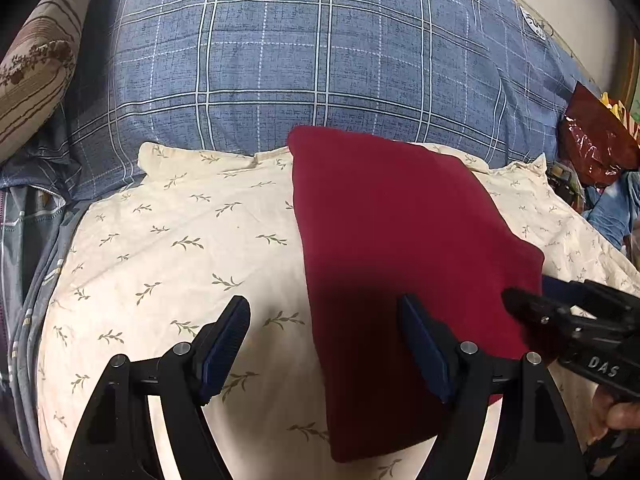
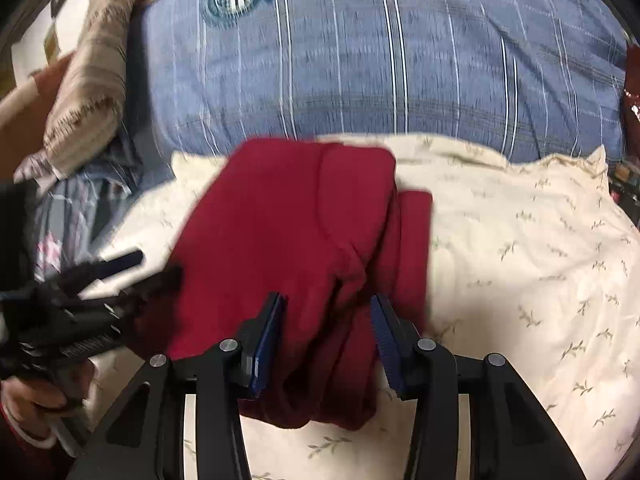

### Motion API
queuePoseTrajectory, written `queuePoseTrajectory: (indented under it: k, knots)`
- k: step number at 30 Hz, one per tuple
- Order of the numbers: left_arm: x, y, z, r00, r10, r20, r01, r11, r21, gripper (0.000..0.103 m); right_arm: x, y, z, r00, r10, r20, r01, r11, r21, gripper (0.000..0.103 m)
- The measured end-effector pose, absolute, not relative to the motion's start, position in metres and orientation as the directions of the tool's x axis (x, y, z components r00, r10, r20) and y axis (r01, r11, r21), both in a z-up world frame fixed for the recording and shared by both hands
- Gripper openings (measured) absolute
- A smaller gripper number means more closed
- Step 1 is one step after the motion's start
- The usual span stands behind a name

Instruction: Fold small clothes

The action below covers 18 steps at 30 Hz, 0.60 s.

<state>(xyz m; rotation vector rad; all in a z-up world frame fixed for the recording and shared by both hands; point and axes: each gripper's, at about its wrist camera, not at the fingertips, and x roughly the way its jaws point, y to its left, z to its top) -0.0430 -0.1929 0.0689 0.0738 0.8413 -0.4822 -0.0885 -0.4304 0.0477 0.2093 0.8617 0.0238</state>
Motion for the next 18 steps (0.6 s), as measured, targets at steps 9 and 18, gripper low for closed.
queuePoseTrajectory:
  k: [9, 18]
  knots:
    - [-0.044, -0.193, 0.068, 0.571, -0.377, -0.729, 0.440, 0.891, -0.115, 0.078, -0.095, -0.425, 0.039, 0.655, 0.091, -0.751, 0.052, 0.985, 0.165, 0.046]
    - [-0.043, -0.189, 0.067, 0.565, -0.384, -0.730, 0.438, 0.890, -0.129, 0.079, -0.108, -0.444, 0.064, 0.765, 0.171, -0.621, 0.036, 0.951, 0.306, 0.059]
